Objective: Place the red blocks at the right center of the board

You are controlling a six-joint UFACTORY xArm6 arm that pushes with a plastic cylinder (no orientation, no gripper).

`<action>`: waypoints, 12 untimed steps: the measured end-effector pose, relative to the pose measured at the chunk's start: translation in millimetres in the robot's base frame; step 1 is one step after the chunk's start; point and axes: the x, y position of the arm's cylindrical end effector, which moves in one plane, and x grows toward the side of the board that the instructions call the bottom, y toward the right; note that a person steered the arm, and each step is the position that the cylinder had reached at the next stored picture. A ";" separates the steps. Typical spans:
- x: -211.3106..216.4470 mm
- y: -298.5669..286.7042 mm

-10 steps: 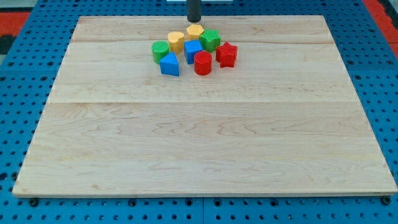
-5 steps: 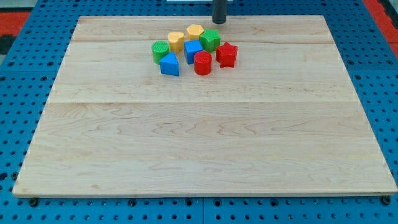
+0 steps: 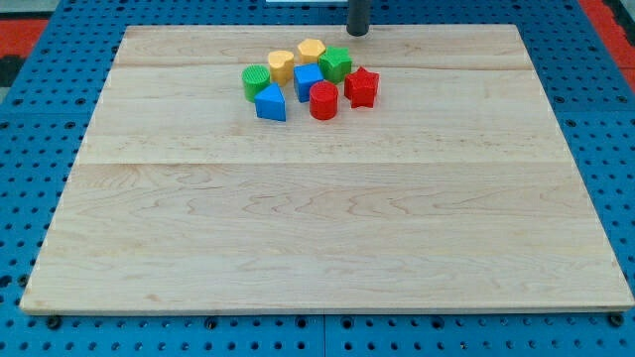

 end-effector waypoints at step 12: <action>158.7 111.2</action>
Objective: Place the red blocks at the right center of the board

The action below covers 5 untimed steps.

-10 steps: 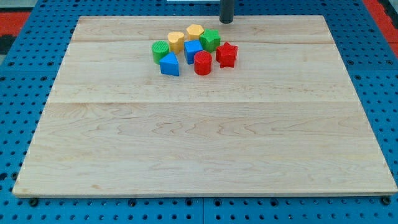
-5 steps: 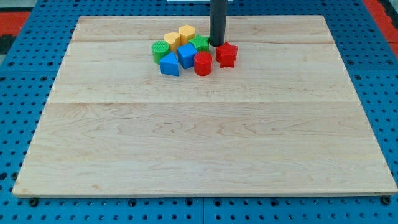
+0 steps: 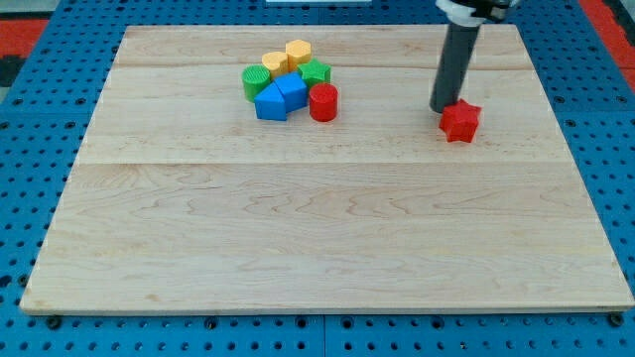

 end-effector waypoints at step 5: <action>-32.5 -213.0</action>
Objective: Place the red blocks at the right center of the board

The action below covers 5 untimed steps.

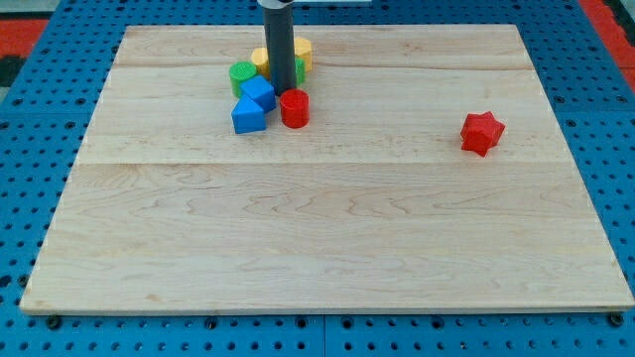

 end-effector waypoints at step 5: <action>40.8 57.6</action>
